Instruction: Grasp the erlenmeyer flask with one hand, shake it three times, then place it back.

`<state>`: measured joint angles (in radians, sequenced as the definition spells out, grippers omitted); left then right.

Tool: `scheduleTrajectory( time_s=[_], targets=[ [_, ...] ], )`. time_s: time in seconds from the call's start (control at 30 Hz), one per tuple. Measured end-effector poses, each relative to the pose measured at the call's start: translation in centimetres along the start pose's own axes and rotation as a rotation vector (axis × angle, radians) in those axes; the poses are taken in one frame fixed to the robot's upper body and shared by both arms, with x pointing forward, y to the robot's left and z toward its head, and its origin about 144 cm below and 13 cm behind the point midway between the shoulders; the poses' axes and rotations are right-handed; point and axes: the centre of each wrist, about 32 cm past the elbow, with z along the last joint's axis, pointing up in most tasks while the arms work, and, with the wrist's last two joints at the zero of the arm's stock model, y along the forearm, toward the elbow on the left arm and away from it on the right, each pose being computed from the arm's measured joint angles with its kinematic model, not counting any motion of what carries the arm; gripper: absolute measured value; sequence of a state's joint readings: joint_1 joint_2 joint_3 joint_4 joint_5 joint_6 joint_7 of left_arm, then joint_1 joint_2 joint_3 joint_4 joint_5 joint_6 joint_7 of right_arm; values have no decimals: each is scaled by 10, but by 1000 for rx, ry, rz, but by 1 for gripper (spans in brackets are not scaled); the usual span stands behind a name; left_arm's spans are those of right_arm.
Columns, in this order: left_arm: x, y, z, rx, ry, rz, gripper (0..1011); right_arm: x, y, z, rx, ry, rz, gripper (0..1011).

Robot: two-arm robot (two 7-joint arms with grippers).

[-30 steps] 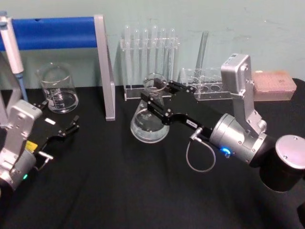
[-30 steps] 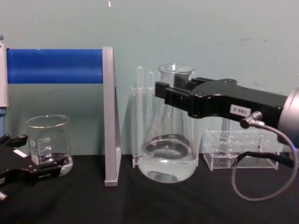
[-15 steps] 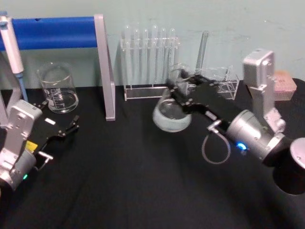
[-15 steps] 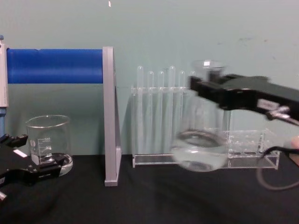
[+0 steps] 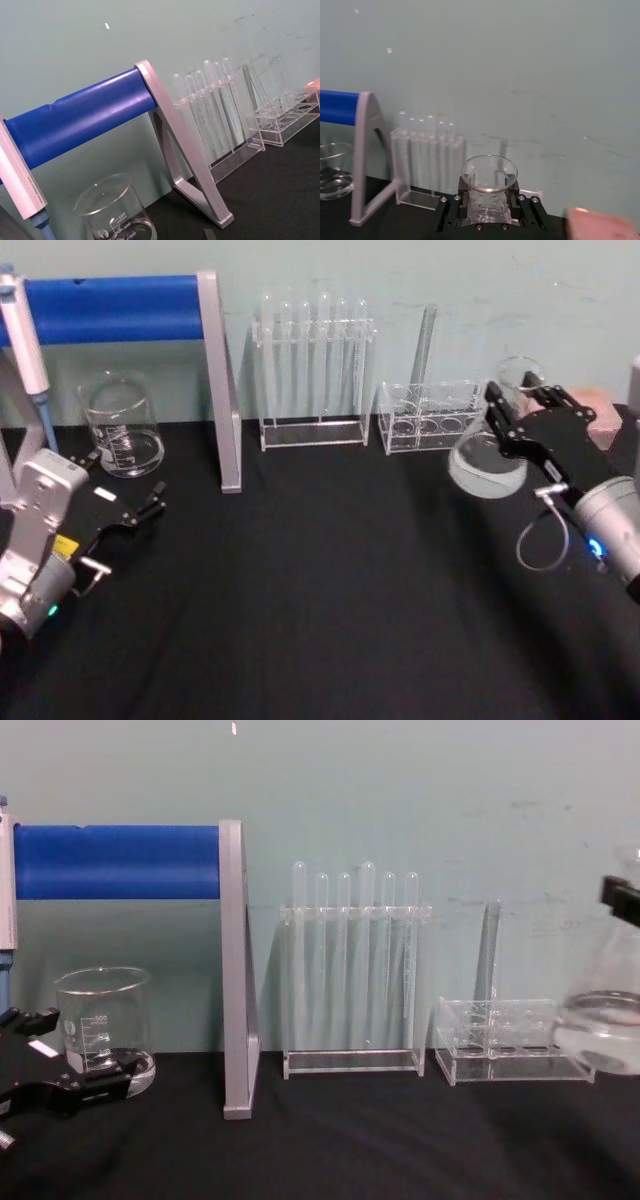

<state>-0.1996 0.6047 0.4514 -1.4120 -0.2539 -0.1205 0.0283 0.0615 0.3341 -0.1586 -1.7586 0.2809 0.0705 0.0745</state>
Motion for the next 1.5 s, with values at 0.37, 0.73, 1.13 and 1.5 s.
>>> scheduleTrajectory(
  time_s=[0.37,0.73,1.13,1.5],
  targets=[
    [0,0,0,0,0,0,1001,-2,-3,0,0,4,20,453],
    [0,0,0,0,0,0,1001,-29,13,-3,16,36,315,456],
    [0,0,0,0,0,0,1001,-50,30,-4,22,51,531,453],
    [0,0,0,0,0,0,1001,-37,30,-5,20,52,444,453]
  ],
)
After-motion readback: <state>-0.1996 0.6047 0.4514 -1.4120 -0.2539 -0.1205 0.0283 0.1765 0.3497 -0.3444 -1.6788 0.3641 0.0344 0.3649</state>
